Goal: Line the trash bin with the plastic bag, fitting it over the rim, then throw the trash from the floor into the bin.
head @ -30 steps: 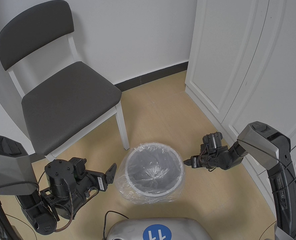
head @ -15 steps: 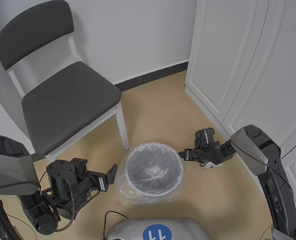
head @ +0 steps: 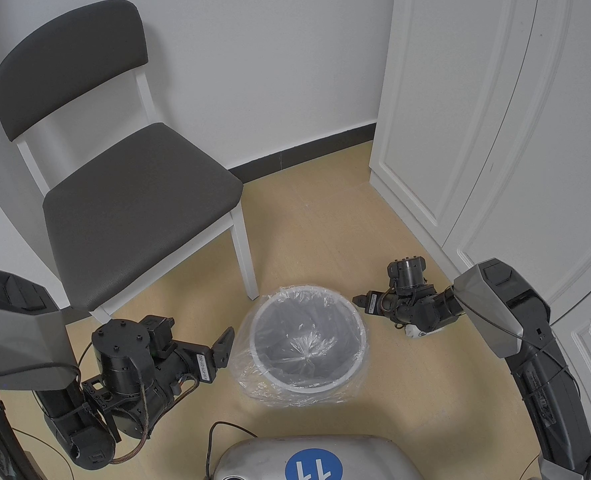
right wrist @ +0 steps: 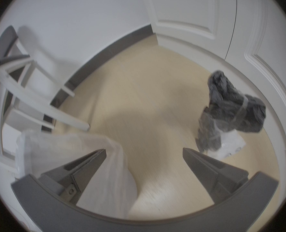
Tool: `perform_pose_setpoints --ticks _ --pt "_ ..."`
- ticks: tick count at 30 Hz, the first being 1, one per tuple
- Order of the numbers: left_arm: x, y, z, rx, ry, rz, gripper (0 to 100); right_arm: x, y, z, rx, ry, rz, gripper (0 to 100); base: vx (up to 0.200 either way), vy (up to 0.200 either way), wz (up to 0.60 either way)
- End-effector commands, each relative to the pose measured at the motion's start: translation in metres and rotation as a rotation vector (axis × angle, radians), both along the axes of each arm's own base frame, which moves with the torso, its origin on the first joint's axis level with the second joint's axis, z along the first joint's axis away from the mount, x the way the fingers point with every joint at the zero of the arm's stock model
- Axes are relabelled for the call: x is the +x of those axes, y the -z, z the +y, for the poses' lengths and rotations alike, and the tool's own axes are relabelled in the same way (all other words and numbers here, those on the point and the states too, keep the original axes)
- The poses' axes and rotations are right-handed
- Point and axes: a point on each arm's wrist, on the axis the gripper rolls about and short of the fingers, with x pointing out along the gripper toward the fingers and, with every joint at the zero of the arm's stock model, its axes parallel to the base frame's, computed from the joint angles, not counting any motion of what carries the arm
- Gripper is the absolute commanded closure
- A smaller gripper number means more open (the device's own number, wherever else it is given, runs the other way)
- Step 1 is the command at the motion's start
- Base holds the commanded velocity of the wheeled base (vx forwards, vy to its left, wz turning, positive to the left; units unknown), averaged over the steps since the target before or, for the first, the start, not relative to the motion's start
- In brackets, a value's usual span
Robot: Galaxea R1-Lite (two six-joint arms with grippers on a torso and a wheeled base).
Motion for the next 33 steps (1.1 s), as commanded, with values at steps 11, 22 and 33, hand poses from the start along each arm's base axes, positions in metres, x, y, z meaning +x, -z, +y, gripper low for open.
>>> perform_pose_setpoints --ticks 11,22,33 --pt "-0.001 0.001 -0.002 0.000 0.007 0.001 0 0.008 0.020 0.012 -0.008 0.023 0.095 0 0.000 0.000 0.00" --pt "-0.001 0.002 -0.002 0.001 0.009 0.007 0 0.009 0.019 0.013 -0.008 0.061 0.045 0 0.000 0.000 0.00" --pt "-0.011 -0.008 -0.008 -0.022 0.049 -0.018 0 -0.020 -0.030 -0.003 -0.056 0.055 0.001 0 0.000 0.000 0.00"
